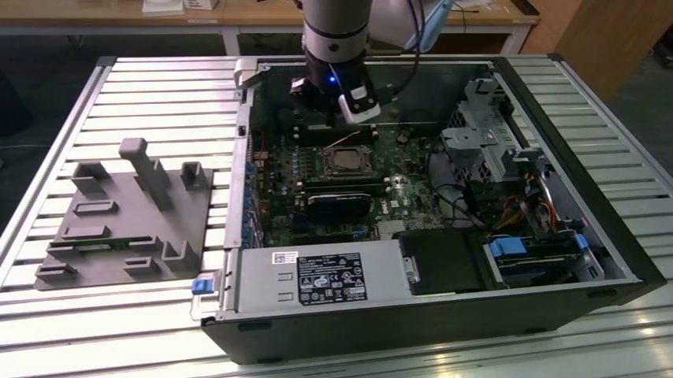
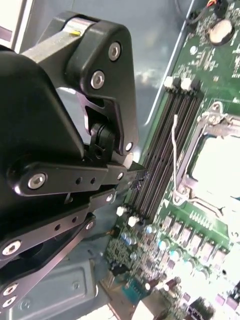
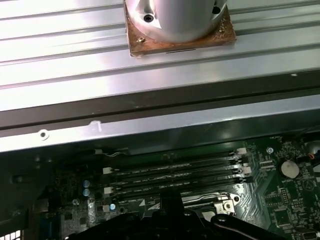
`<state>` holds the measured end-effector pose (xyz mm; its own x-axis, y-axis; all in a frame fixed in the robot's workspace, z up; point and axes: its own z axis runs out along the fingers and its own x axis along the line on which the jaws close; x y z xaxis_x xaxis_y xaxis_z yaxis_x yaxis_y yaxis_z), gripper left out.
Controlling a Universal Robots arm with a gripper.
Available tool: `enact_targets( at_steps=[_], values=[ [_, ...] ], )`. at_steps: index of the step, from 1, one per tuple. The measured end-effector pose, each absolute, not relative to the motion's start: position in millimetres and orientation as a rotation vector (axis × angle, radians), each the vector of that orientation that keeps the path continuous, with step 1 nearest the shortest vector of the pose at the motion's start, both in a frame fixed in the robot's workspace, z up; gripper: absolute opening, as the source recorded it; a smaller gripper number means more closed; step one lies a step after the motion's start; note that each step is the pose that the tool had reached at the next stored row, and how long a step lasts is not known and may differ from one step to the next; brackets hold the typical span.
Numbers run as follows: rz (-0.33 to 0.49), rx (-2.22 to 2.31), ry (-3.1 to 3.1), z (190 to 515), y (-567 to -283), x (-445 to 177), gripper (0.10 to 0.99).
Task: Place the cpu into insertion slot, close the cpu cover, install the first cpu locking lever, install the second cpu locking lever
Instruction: 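Install the first cpu locking lever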
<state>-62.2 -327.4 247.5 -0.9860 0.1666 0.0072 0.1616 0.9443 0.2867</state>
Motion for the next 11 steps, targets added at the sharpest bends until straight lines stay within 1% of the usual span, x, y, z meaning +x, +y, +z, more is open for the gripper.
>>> enact_targets(
  at_steps=[11],
  values=[
    [0.452,0.260,3.082,247.4,-327.4,-50.8,0.106]
  ],
)
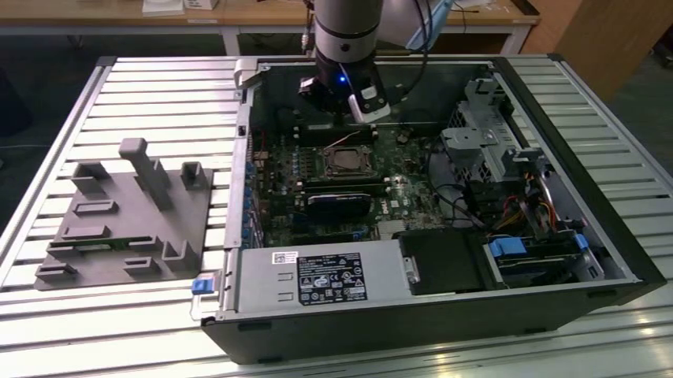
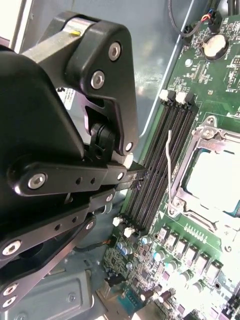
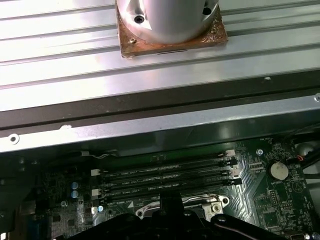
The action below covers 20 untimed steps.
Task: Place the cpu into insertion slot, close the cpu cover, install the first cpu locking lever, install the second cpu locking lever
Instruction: 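Install the first cpu locking lever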
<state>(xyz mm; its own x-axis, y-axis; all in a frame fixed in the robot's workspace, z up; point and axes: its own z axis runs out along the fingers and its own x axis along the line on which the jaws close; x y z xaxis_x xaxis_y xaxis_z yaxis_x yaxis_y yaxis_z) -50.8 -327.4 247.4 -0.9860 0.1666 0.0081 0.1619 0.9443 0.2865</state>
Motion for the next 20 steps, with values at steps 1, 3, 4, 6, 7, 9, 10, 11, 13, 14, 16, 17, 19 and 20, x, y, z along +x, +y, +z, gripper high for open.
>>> enact_targets(
  at_steps=[1,3,4,6,7,9,10,11,13,14,16,17,19,20],
  values=[
    [0.452,0.260,3.082,247.4,-327.4,-50.8,0.106],
    [0.452,0.260,3.081,247.4,-327.4,-50.7,0.106],
    [0.452,0.260,3.081,247.3,-327.4,-50.7,0.106],
    [0.445,0.258,3.075,247.0,-327.3,-51.0,0.106],
    [0.439,0.257,3.071,246.9,-327.4,-51.3,0.106],
    [0.429,0.252,3.057,246.3,-327.4,-52.6,0.106],
    [0.426,0.249,3.047,246.0,-327.4,-53.5,0.106],
    [0.423,0.246,3.038,245.5,-327.4,-54.2,0.106],
    [0.420,0.243,3.025,244.4,-327.5,-55.0,0.106],
    [0.418,0.241,3.018,243.7,-327.5,-55.4,0.106],
    [0.414,0.239,3.005,242.3,-327.6,-55.7,0.106],
    [0.412,0.241,3.000,241.5,-327.7,-55.7,0.106],
    [0.409,0.250,2.991,239.4,-327.8,-55.7,0.106],
    [0.409,0.256,2.988,238.1,-327.9,-55.7,0.106]
  ],
)
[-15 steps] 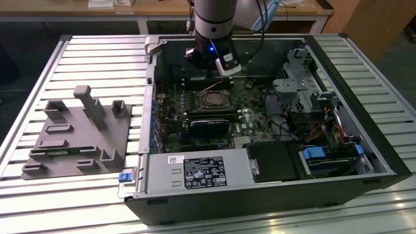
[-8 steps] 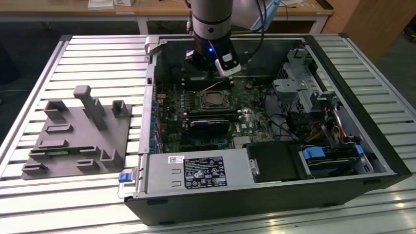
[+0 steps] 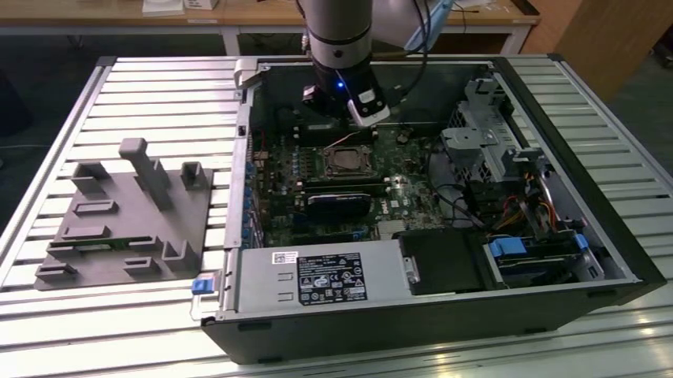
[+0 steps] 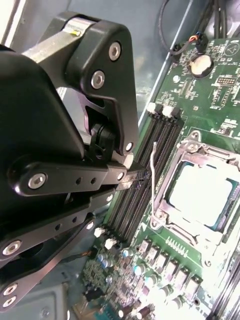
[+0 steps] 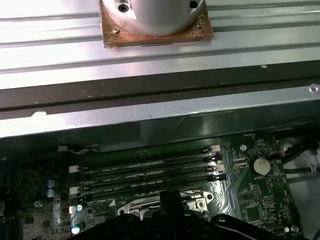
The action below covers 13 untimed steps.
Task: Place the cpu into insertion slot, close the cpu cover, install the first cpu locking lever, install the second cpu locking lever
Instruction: 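Install the first cpu locking lever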
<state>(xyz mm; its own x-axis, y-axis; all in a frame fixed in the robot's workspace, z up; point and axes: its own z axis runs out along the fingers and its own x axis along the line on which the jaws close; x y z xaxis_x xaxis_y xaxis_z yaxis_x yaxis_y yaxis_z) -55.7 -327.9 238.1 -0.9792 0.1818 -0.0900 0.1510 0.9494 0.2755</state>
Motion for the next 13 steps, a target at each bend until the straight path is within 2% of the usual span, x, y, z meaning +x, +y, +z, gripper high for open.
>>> enact_targets(
  at_steps=[13],
  values=[
    [0.397,0.415,2.956,223,-328,-56,0.106]
  ],
)
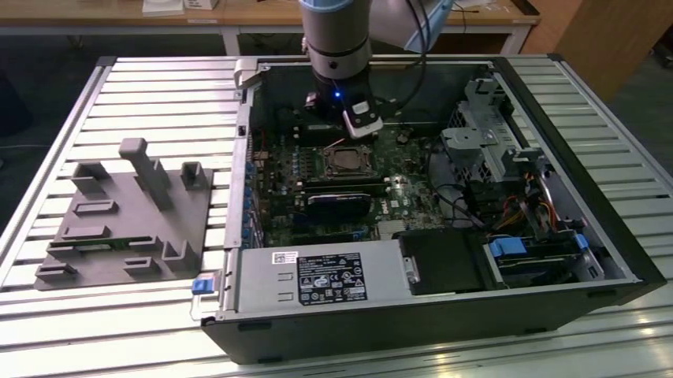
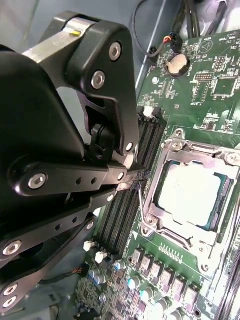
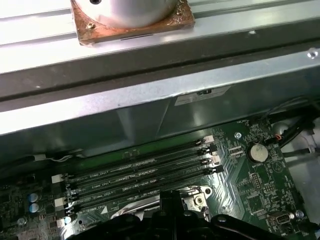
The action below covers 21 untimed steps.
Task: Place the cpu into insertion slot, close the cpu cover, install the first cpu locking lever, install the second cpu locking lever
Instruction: 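Install the first cpu locking lever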
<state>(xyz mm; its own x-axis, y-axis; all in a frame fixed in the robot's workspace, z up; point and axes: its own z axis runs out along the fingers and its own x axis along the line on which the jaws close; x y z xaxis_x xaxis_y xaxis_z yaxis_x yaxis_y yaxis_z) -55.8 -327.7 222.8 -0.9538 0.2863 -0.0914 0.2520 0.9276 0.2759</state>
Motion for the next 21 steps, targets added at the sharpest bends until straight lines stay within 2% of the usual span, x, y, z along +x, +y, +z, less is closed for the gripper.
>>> enact_targets(
  at_steps=[21],
  values=[
    [0.391,0.402,2.921,211,-324,-56,0.106]
  ],
)
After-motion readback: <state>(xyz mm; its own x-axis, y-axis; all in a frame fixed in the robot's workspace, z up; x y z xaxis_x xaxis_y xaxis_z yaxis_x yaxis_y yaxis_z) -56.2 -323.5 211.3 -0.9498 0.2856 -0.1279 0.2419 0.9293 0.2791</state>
